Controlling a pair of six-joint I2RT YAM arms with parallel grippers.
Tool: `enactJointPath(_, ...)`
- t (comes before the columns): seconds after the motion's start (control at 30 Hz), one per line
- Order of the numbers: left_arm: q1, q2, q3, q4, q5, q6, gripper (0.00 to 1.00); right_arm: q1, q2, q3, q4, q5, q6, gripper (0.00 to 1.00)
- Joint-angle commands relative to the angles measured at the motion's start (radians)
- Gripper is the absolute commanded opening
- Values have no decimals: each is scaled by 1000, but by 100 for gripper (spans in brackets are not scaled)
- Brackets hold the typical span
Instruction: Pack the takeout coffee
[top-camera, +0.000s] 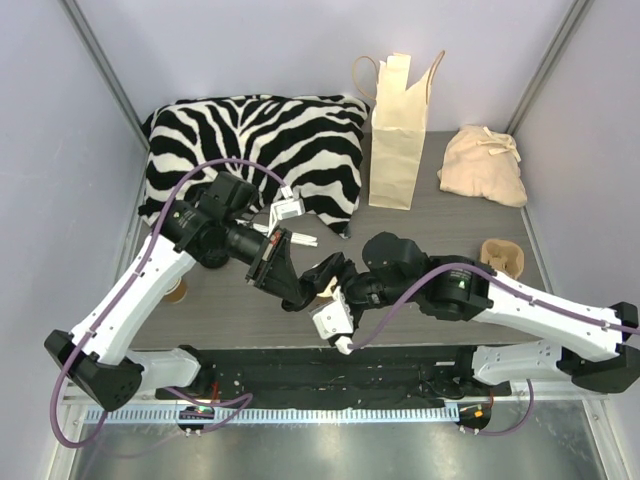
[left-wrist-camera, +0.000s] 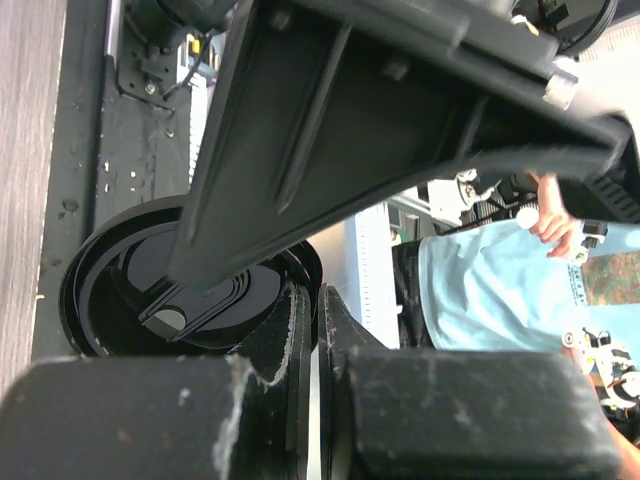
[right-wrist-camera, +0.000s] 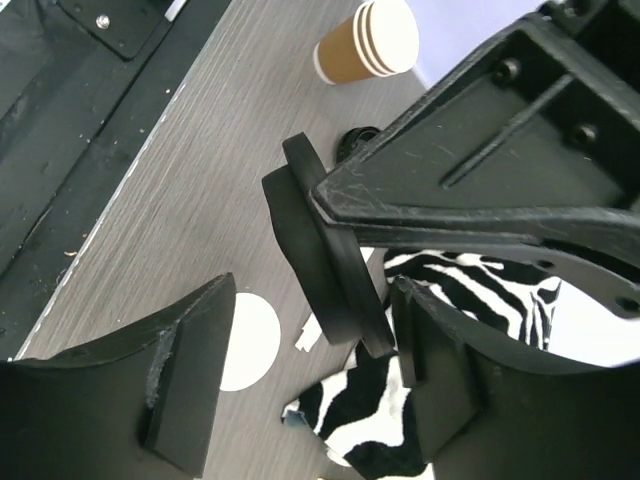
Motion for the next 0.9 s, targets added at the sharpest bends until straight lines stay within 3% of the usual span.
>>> enactJointPath(0.0, -8, -22, -16, -39, 9, 53, 0, 19, 29, 28, 15, 25, -30, 66)
enactJointPath(0.2, -8, -18, -1, -39, 4, 56, 0, 51, 34, 11, 17, 26, -6, 36)
enactJointPath(0.27, -8, -16, 5, -35, -6, 56, 0, 54, 38, 11, 21, 39, 29, 21)
enactJointPath(0.33, -7, -19, 19, -27, -28, 53, 9, 56, 46, 17, 38, 62, 66, 6)
enactJointPath(0.37, 2, -21, 27, -22, -60, 53, 19, 56, 49, 20, 46, 77, 97, 2)
enactJointPath(0.47, 66, -21, 88, -12, -118, 44, 36, 51, 60, 38, 66, 130, 259, 1)
enactJointPath(0.5, 103, -19, 105, 4, -158, 33, 38, 44, 60, 40, 72, 135, 363, 1)
enactJointPath(0.53, 152, -28, 116, 83, -175, -60, 39, 6, 57, 41, 77, 129, 411, 1)
enactJointPath(0.57, 280, -44, 90, 172, -190, -150, 43, -22, 48, 37, 90, 108, 460, 1)
enactJointPath(0.6, 356, -67, 49, 294, -198, -261, 46, -63, 41, 29, 128, 93, 593, 1)
enactJointPath(0.63, 487, -117, -9, 567, -201, -509, 50, -161, 38, 28, 153, 74, 664, 1)
enactJointPath(0.67, 533, -136, -98, 685, -215, -588, 59, -230, 44, 28, 173, 21, 757, 1)
enactJointPath(0.7, 565, -151, -125, 764, -262, -640, 62, -289, 55, 37, 198, -7, 840, 1)
enactJointPath(0.73, 578, -159, -131, 793, -297, -648, 63, -406, 69, 41, 201, -45, 1011, 1)
enactJointPath(0.87, 570, -174, -163, 743, -379, -584, 70, -599, 86, -27, 346, -255, 1394, 1)
